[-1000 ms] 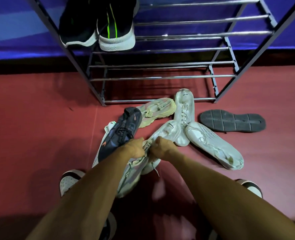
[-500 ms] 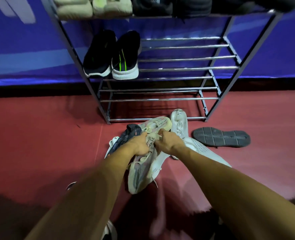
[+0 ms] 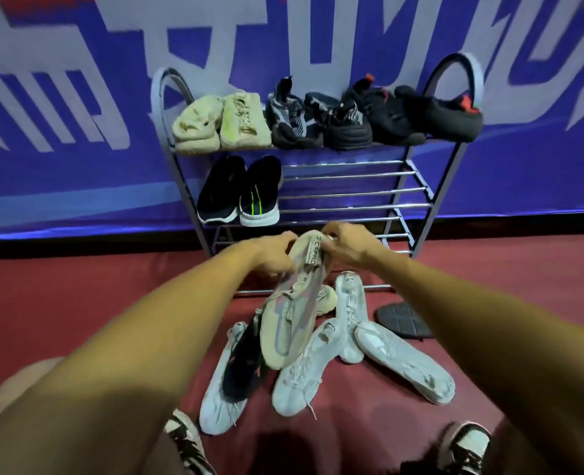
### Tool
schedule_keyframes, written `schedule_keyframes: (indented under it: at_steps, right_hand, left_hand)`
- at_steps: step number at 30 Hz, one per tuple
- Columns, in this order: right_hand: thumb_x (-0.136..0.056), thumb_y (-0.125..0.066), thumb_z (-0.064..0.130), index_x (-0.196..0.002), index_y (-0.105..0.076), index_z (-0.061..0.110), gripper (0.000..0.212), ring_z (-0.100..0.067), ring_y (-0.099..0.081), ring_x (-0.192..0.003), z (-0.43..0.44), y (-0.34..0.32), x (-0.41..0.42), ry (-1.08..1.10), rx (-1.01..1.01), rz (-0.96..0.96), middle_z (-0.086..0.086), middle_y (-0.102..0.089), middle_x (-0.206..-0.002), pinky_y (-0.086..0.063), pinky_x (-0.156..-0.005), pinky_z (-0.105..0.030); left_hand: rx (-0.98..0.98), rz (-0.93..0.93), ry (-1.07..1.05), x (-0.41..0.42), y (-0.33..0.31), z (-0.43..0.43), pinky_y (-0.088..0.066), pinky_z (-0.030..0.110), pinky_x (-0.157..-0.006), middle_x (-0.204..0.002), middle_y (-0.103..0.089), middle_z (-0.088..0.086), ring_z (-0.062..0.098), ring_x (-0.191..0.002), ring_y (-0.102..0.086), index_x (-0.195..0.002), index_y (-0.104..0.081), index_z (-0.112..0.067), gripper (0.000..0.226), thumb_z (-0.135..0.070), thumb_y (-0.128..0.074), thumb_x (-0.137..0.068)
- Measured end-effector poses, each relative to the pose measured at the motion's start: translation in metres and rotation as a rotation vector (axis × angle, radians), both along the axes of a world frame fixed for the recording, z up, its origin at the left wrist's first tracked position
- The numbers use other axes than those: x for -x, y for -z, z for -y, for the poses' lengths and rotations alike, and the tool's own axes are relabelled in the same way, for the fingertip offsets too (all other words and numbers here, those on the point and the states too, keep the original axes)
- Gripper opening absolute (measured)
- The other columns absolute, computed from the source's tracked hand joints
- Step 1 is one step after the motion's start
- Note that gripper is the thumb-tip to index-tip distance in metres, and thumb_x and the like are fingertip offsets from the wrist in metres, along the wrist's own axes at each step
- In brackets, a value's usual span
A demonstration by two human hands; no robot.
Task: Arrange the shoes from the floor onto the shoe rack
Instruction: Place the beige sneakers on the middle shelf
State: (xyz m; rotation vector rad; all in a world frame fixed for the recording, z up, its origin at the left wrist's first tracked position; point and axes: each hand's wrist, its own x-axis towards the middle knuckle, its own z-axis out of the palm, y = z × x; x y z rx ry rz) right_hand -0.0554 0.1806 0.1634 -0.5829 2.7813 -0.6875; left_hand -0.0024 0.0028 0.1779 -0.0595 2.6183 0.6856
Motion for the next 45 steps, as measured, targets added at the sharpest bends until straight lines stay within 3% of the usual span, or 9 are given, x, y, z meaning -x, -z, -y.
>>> schedule_keyframes:
  at_steps: [3, 8, 15, 19, 22, 33, 38, 42, 45]
  right_hand:
    - [-0.099, -0.051, 0.042, -0.122, -0.065, 0.018, 0.037, -0.031, -0.063, -0.112, -0.010, -0.033, 0.011, 0.023, 0.059, -0.058, -0.012, -0.069, -0.123, -0.050, -0.093, -0.039]
    - [-0.096, -0.053, 0.042, -0.114, -0.067, 0.023, 0.030, -0.026, -0.065, -0.105, -0.024, -0.045, 0.022, 0.102, 0.215, -0.052, -0.005, -0.072, -0.110, -0.050, -0.088, -0.035]
    - [-0.091, -0.063, 0.044, -0.086, -0.063, 0.007, 0.037, -0.022, -0.061, -0.084, -0.018, -0.021, 0.024, 0.325, 0.515, 0.064, -0.007, -0.067, -0.091, -0.049, -0.076, -0.041]
    - [-0.092, -0.065, 0.036, -0.106, -0.069, 0.001, 0.038, -0.020, -0.049, -0.074, -0.015, -0.011, 0.009, 0.208, 0.379, 0.346, -0.015, -0.066, -0.092, -0.044, -0.060, -0.038]
    - [-0.092, -0.070, 0.025, -0.119, -0.062, 0.009, 0.032, -0.015, -0.057, -0.072, -0.010, -0.004, -0.001, 0.084, 0.346, 0.484, -0.009, -0.071, -0.097, -0.044, -0.060, -0.025]
    - [-0.097, -0.058, 0.007, -0.113, -0.067, 0.005, 0.018, -0.006, -0.058, -0.068, -0.012, 0.005, 0.008, 0.213, 0.613, 0.371, 0.002, -0.066, -0.085, -0.043, -0.048, -0.010]
    - [-0.096, -0.060, 0.006, -0.111, -0.066, 0.008, 0.016, -0.007, -0.059, -0.069, -0.008, 0.010, 0.012, 0.219, 0.670, 0.332, 0.001, -0.067, -0.086, -0.047, -0.060, -0.020]
    - [-0.097, -0.060, 0.008, -0.114, -0.063, 0.007, 0.018, -0.013, -0.065, -0.077, -0.002, 0.008, 0.015, 0.254, 0.748, 0.317, -0.004, -0.070, -0.095, -0.055, -0.070, -0.028]
    - [-0.095, -0.064, 0.014, -0.115, -0.062, 0.007, 0.021, -0.017, -0.068, -0.082, 0.004, 0.011, 0.020, 0.321, 0.798, 0.269, -0.010, -0.072, -0.107, -0.057, -0.073, -0.031]
  left_hand:
    - [-0.067, 0.017, -0.001, 0.005, -0.018, 0.003, -0.051, 0.032, -0.060, -0.107, -0.063, 0.007, 0.021, -0.073, -0.061, -0.125, -0.043, -0.022, 0.047, -0.013, -0.067, -0.086]
    - [-0.160, 0.053, -0.036, 0.003, -0.015, 0.011, -0.043, 0.024, -0.057, -0.093, -0.061, 0.002, 0.012, -0.069, -0.053, -0.123, -0.057, -0.017, 0.028, -0.022, -0.060, -0.097]
    - [-0.221, -0.053, -0.156, 0.017, -0.006, 0.007, -0.049, 0.037, -0.082, -0.117, -0.069, 0.014, 0.031, -0.104, -0.066, -0.117, -0.065, -0.015, 0.021, -0.018, -0.053, -0.101]
    - [-0.319, -0.066, -0.266, 0.023, 0.008, 0.008, -0.042, 0.027, -0.056, -0.088, -0.065, 0.011, 0.020, -0.064, -0.052, -0.112, -0.067, -0.013, 0.021, -0.018, -0.050, -0.101]
    - [-0.425, -0.079, -0.378, 0.026, 0.016, 0.003, -0.035, 0.023, -0.047, -0.075, -0.057, 0.004, 0.013, -0.055, -0.043, -0.104, -0.064, -0.012, 0.016, -0.019, -0.049, -0.102]
    - [-0.539, -0.069, -0.495, 0.029, 0.012, 0.004, -0.036, 0.021, -0.048, -0.057, -0.047, -0.009, 0.007, -0.047, -0.041, -0.085, -0.059, -0.023, 0.024, -0.046, -0.064, -0.089]
    - [-0.427, -0.007, -0.359, 0.027, 0.017, 0.016, -0.030, 0.023, -0.051, -0.061, -0.056, -0.004, 0.012, -0.057, -0.047, -0.101, -0.062, -0.017, 0.023, -0.028, -0.074, -0.083]
    - [-0.340, 0.096, -0.320, 0.025, 0.017, 0.020, -0.025, 0.023, -0.049, -0.061, -0.055, 0.000, 0.013, -0.053, -0.043, -0.073, -0.057, -0.019, 0.025, -0.037, -0.069, -0.085]
    - [-0.402, 0.137, -0.363, 0.022, 0.019, 0.018, -0.029, 0.023, -0.051, -0.064, -0.063, -0.006, 0.011, -0.060, -0.051, -0.079, -0.061, -0.021, 0.018, -0.035, -0.071, -0.087]
